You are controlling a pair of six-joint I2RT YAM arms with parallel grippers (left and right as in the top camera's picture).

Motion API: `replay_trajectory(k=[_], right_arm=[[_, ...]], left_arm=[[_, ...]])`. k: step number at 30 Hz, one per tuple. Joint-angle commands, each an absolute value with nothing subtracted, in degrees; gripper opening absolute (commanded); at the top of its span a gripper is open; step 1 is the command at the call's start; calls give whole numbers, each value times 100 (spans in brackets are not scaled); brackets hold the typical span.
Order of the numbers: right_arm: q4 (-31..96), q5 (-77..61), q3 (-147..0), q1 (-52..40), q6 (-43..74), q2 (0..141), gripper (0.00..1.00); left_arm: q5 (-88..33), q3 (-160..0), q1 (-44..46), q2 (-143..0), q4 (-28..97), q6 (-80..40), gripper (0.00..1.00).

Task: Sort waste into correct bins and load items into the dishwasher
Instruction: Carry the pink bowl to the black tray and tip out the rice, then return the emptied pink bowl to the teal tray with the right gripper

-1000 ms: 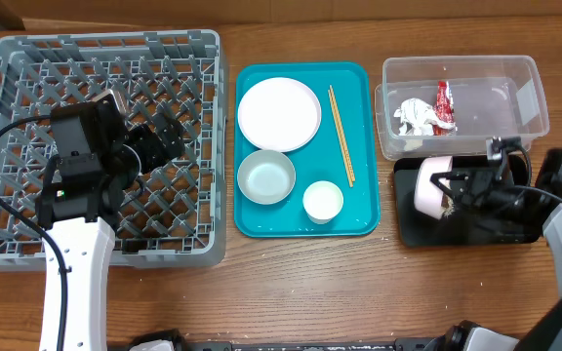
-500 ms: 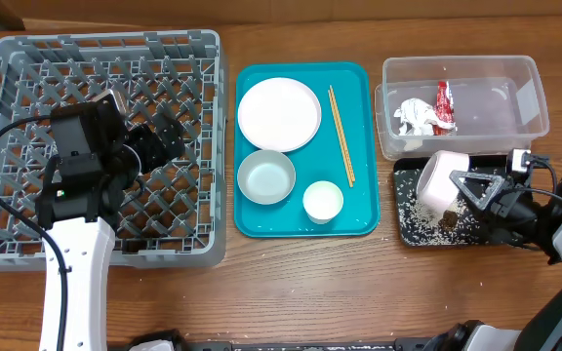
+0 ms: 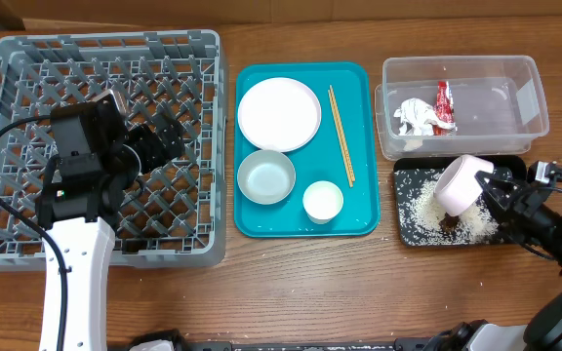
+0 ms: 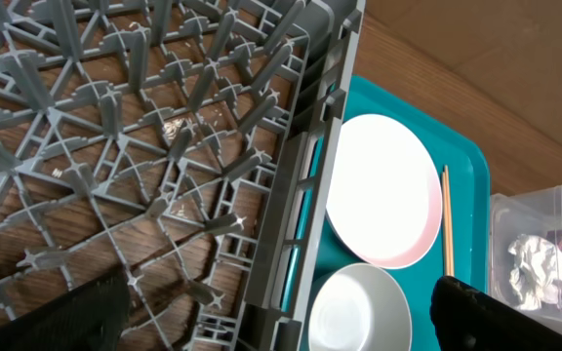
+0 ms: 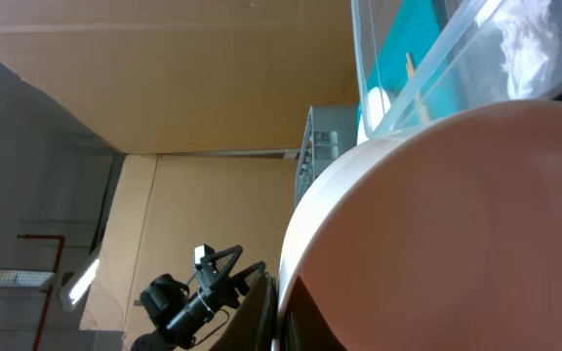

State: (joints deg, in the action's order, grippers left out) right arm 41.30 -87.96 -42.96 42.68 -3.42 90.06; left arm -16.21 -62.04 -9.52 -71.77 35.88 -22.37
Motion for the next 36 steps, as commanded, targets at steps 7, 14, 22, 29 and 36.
replay_trajectory(k=[7, 14, 22, 29, 36], right_arm=[[4045, -8993, -4309, 4283, 91, 9013, 4], [4189, -8993, -4423, 3972, 1, 8661, 4], [4117, -8125, -5155, 2958, 231, 7188, 4], [4119, -5426, -6748, 923, 1243, 6934, 4], [4178, -3074, -8217, -1203, 1533, 7850, 4]], left_arm=[[-1590, -6353, -972, -7157, 3581, -2274, 100], [-1590, -6353, -974, -7157, 3581, -2274, 100], [-1590, -6353, -974, -7157, 3579, -2274, 100], [-1590, -6353, -974, -7159, 3590, -2272, 100], [-1590, -6351, -974, -7159, 3618, -2272, 100]])
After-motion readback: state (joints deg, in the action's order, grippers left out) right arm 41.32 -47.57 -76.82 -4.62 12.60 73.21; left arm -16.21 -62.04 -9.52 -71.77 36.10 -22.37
